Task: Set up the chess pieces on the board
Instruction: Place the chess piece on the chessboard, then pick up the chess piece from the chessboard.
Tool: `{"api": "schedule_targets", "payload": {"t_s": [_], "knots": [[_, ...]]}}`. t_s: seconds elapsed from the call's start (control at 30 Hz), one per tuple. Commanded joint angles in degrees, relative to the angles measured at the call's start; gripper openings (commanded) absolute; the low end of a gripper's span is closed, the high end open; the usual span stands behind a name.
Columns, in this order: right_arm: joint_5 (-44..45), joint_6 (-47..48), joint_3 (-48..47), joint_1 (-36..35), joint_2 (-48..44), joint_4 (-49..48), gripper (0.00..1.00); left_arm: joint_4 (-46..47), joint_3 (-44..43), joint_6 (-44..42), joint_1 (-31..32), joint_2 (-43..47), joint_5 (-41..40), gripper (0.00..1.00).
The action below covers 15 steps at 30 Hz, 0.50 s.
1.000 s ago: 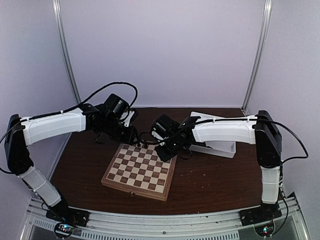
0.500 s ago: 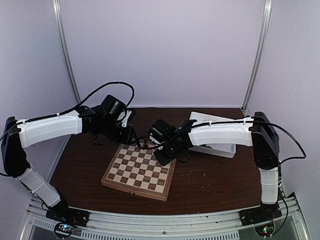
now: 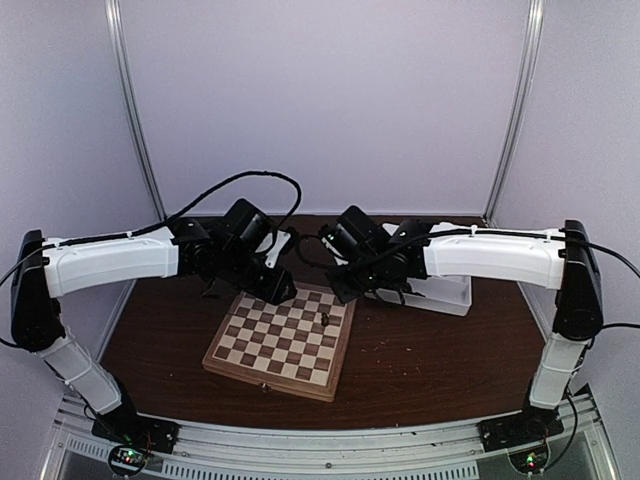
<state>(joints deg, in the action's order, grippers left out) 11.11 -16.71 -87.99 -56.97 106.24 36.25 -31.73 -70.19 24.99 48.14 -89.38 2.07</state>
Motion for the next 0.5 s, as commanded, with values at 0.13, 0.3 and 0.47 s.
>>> {"api": "schedule_targets", "payload": {"t_s": [0.13, 0.3, 0.47], "knots": [[11.8, -5.01, 10.91, 4.01, -11.55, -5.03, 0.48, 1.54, -5.15, -2.97, 5.33, -7.16, -0.35, 0.36], [11.95, -9.76, 18.34, 5.98, -17.14, -9.43, 0.48, 1.45, -8.49, -3.55, 6.77, -11.74, 0.19, 0.47], [11.8, -10.29, 22.23, 6.73, -20.17, -11.15, 0.49, 0.85, -11.44, -3.18, 7.09, -15.43, 0.6, 0.48]]}}
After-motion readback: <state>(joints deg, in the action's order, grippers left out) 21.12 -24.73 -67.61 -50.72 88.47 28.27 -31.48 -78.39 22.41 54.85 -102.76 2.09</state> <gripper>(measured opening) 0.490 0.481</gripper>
